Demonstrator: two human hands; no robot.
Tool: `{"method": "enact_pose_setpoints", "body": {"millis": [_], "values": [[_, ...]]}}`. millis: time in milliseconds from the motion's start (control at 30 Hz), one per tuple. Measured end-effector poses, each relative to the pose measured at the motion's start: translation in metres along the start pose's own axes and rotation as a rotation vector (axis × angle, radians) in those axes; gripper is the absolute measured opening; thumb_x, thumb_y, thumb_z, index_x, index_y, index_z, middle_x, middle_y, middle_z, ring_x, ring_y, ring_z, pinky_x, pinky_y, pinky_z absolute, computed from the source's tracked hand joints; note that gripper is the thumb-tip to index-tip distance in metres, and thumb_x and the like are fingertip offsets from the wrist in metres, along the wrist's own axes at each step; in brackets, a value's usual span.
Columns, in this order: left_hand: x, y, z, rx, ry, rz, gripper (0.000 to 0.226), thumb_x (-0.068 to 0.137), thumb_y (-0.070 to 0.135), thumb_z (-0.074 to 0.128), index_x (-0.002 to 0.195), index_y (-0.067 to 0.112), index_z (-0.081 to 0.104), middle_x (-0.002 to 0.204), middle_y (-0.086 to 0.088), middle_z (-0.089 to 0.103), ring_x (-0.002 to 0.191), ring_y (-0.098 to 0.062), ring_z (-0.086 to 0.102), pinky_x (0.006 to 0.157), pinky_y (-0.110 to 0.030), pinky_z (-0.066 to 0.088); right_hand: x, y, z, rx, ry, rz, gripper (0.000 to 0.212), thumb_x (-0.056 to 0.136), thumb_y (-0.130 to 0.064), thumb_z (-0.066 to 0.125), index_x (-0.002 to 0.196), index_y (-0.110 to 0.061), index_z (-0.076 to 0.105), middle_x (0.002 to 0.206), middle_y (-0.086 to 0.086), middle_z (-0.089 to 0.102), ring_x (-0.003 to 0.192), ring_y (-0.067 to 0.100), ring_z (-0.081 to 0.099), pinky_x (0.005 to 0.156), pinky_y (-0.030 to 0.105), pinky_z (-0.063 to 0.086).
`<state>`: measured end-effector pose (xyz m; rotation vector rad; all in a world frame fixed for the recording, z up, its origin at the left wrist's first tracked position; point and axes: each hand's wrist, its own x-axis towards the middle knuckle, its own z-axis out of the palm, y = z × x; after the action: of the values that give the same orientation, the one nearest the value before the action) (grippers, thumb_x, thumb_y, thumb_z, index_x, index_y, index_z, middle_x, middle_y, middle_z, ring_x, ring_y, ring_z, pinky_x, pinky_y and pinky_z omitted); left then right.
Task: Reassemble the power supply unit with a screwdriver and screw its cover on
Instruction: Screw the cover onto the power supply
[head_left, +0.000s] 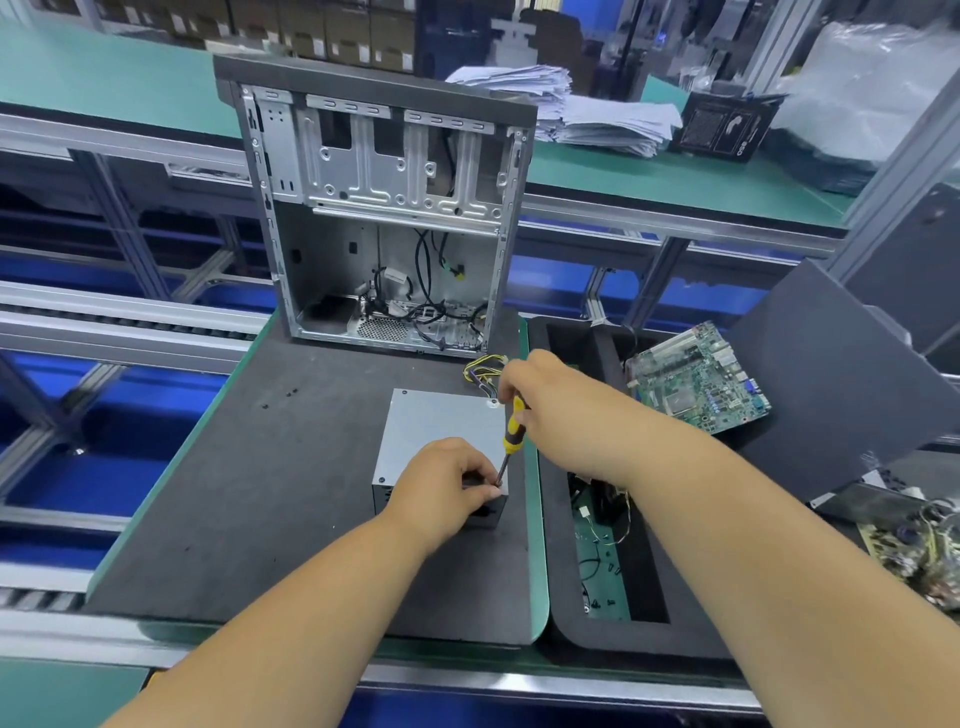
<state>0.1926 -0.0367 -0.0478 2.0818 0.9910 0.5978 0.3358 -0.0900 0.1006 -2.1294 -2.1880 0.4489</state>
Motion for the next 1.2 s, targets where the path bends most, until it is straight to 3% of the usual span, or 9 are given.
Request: {"method": "enact_pose_setpoints", "body": {"millis": [100, 233, 400, 467, 633, 800, 967, 1100, 1200], "values": [[0.000, 0.000, 0.000, 0.005, -0.004, 0.003, 0.025, 0.079, 0.017, 0.078, 0.071, 0.035, 0.063, 0.087, 0.008, 0.062, 0.087, -0.013, 0.059, 0.083, -0.032, 0.050, 0.002, -0.002, 0.006, -0.149, 0.143, 0.002, 0.009, 0.099, -0.026, 0.052, 0.095, -0.019, 0.048, 0.087, -0.004, 0.047, 0.078, 0.018, 0.056, 0.061, 0.034, 0.041], [0.000, -0.001, -0.001, 0.013, -0.022, 0.016, 0.020, 0.080, 0.016, 0.077, 0.075, 0.032, 0.066, 0.089, 0.004, 0.063, 0.089, -0.015, 0.059, 0.085, -0.035, 0.050, 0.007, -0.002, 0.010, -0.394, 0.187, 0.266, 0.047, 0.100, -0.056, 0.035, 0.073, -0.018, 0.037, 0.068, -0.002, 0.043, 0.067, 0.023, 0.047, 0.049, 0.029, 0.028], [0.001, -0.001, 0.000, 0.026, -0.010, 0.014, 0.020, 0.081, 0.018, 0.077, 0.075, 0.033, 0.065, 0.090, 0.005, 0.063, 0.090, -0.016, 0.058, 0.086, -0.035, 0.049, 0.001, 0.004, -0.002, 0.092, -0.024, 0.018, 0.017, 0.098, -0.015, 0.048, 0.113, -0.022, 0.050, 0.112, -0.002, 0.044, 0.081, 0.013, 0.054, 0.063, 0.028, 0.042], [0.001, -0.002, 0.000, 0.022, -0.010, 0.022, 0.016, 0.081, 0.017, 0.077, 0.077, 0.029, 0.068, 0.090, 0.005, 0.063, 0.090, -0.016, 0.058, 0.086, -0.036, 0.049, 0.000, 0.002, 0.001, 0.013, 0.084, 0.018, 0.004, 0.097, -0.021, 0.053, 0.096, -0.021, 0.050, 0.097, -0.003, 0.051, 0.074, 0.013, 0.052, 0.057, 0.026, 0.038], [0.001, -0.003, 0.000, 0.018, -0.018, 0.029, 0.016, 0.080, 0.016, 0.077, 0.078, 0.029, 0.070, 0.087, 0.006, 0.063, 0.088, -0.014, 0.059, 0.084, -0.034, 0.050, 0.005, 0.001, 0.009, -0.297, 0.138, 0.378, 0.041, 0.100, -0.057, 0.035, 0.085, -0.019, 0.042, 0.073, -0.002, 0.043, 0.075, 0.025, 0.049, 0.052, 0.029, 0.030], [0.002, -0.004, 0.001, 0.022, -0.013, 0.001, 0.014, 0.079, 0.018, 0.077, 0.078, 0.029, 0.070, 0.087, 0.012, 0.060, 0.089, -0.010, 0.058, 0.085, -0.030, 0.049, -0.002, -0.001, -0.001, 0.015, 0.073, -0.027, 0.011, 0.100, -0.022, 0.049, 0.111, -0.020, 0.048, 0.112, -0.001, 0.049, 0.082, 0.016, 0.051, 0.062, 0.032, 0.037], [0.002, -0.006, 0.001, 0.015, -0.014, 0.017, 0.014, 0.079, 0.016, 0.078, 0.079, 0.028, 0.071, 0.084, 0.013, 0.059, 0.086, -0.009, 0.057, 0.084, -0.029, 0.049, 0.001, -0.012, 0.016, -0.414, 0.227, 0.268, 0.042, 0.102, -0.053, 0.033, 0.113, -0.016, 0.050, 0.075, -0.001, 0.053, 0.071, 0.025, 0.048, 0.049, 0.030, 0.029], [0.002, -0.005, 0.002, -0.002, -0.005, 0.010, 0.013, 0.078, 0.015, 0.078, 0.078, 0.026, 0.071, 0.087, 0.009, 0.062, 0.088, -0.012, 0.059, 0.085, -0.032, 0.050, -0.003, -0.007, 0.003, 0.079, 0.051, 0.100, 0.020, 0.099, -0.027, 0.047, 0.116, -0.021, 0.039, 0.093, -0.007, 0.049, 0.069, 0.018, 0.052, 0.053, 0.033, 0.035], [0.001, -0.005, 0.002, -0.001, 0.002, 0.008, 0.016, 0.079, 0.016, 0.078, 0.078, 0.030, 0.070, 0.087, 0.011, 0.061, 0.089, -0.012, 0.058, 0.085, -0.033, 0.050, -0.004, -0.011, 0.000, -0.113, 0.089, 0.048, 0.019, 0.099, -0.022, 0.050, 0.116, -0.019, 0.043, 0.093, -0.005, 0.051, 0.079, 0.023, 0.057, 0.057, 0.034, 0.040]]}}
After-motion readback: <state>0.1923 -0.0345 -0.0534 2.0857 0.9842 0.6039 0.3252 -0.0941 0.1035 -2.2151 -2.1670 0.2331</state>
